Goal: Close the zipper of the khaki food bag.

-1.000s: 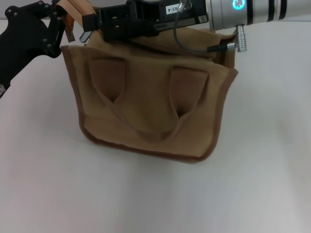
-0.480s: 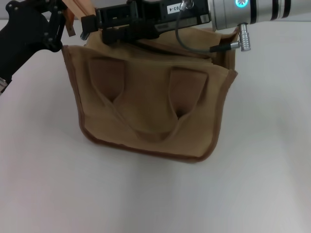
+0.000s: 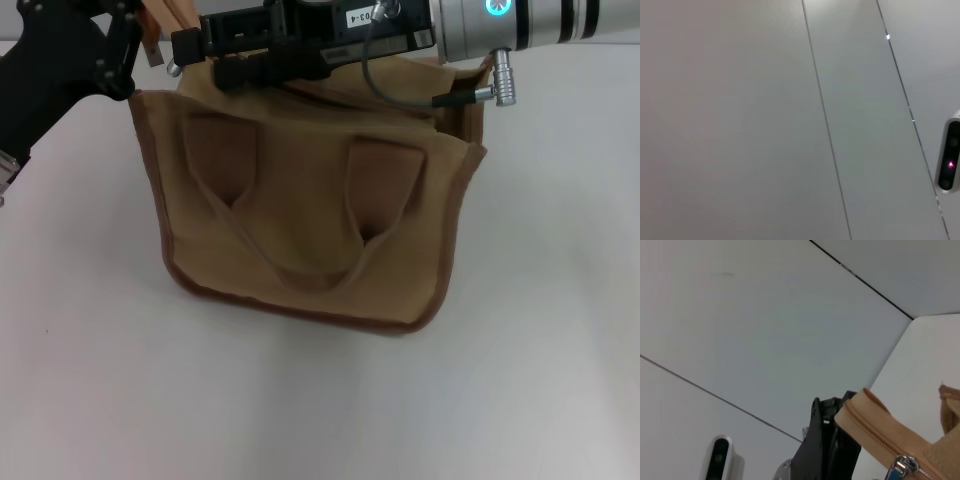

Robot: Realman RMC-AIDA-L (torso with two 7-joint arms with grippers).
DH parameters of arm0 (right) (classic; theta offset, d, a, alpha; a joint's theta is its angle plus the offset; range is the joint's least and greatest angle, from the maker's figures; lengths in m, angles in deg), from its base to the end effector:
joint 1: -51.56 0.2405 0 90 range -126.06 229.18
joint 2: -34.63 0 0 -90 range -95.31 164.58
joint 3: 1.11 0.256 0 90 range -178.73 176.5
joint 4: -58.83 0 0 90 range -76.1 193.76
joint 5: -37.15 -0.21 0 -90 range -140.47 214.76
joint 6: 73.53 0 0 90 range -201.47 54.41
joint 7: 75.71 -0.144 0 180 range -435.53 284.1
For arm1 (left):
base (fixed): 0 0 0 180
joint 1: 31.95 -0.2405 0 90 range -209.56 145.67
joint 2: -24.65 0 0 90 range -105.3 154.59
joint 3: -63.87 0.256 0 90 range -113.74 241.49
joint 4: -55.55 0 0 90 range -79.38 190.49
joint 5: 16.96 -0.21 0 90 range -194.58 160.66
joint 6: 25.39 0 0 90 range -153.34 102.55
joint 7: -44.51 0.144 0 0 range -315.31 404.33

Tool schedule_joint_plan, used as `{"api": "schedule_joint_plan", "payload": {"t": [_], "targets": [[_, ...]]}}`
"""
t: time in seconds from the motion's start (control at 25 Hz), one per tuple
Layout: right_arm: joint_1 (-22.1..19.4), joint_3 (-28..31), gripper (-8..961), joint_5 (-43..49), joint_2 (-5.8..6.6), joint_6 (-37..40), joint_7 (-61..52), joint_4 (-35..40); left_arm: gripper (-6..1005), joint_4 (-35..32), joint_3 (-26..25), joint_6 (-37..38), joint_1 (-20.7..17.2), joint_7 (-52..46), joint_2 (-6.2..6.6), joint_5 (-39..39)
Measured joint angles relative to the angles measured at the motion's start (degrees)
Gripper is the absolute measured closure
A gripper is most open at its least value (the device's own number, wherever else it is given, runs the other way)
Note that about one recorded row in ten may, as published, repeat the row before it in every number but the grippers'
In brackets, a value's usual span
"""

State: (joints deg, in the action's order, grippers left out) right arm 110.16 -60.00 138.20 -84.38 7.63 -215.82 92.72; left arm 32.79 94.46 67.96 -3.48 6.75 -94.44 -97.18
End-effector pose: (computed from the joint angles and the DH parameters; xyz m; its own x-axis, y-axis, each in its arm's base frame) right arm 0.0555 0.4049 -0.0408 0.4623 -0.8340 -0.3013 -0.7402 -0.5500 0.3868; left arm -0.2558 0.3356 0.0429 0.6116 -0.3369 0.7158 0.3822 -0.6664 -0.6402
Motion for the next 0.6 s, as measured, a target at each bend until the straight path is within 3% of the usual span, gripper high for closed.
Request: {"api": "schedule_joint_plan", "payload": {"t": [0.6], "targets": [[0.2,0.0,178,-0.8,-0.28,-2.2,0.4,-0.4,949,0.9,0.8,4.5,0.7,2.5,-0.08,1.9]]}}
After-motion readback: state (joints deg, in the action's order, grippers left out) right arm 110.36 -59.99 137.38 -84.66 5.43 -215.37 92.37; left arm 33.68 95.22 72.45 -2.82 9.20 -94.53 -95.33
